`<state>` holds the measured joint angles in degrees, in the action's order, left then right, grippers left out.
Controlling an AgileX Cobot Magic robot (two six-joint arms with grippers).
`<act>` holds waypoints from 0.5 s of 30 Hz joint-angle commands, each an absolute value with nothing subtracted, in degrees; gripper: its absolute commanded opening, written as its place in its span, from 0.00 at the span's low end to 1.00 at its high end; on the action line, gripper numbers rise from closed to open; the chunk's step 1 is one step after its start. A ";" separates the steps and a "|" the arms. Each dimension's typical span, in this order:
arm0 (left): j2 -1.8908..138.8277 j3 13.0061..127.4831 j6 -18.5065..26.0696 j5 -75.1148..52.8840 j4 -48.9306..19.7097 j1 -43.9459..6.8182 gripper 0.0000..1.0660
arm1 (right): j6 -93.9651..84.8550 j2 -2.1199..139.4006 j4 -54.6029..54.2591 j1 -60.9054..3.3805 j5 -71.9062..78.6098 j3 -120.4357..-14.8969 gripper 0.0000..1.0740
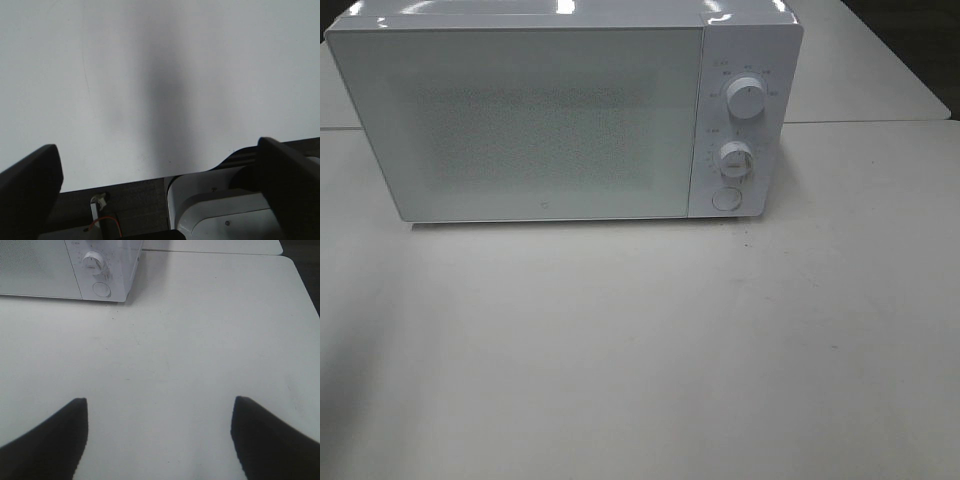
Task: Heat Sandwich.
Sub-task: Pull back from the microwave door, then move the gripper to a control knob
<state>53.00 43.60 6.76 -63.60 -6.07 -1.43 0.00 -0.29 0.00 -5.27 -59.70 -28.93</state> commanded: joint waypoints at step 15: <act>31.23 31.86 6.36 -65.55 -5.84 -1.26 0.97 | 0.00 -1.78 0.00 -5.04 -59.01 -28.88 0.71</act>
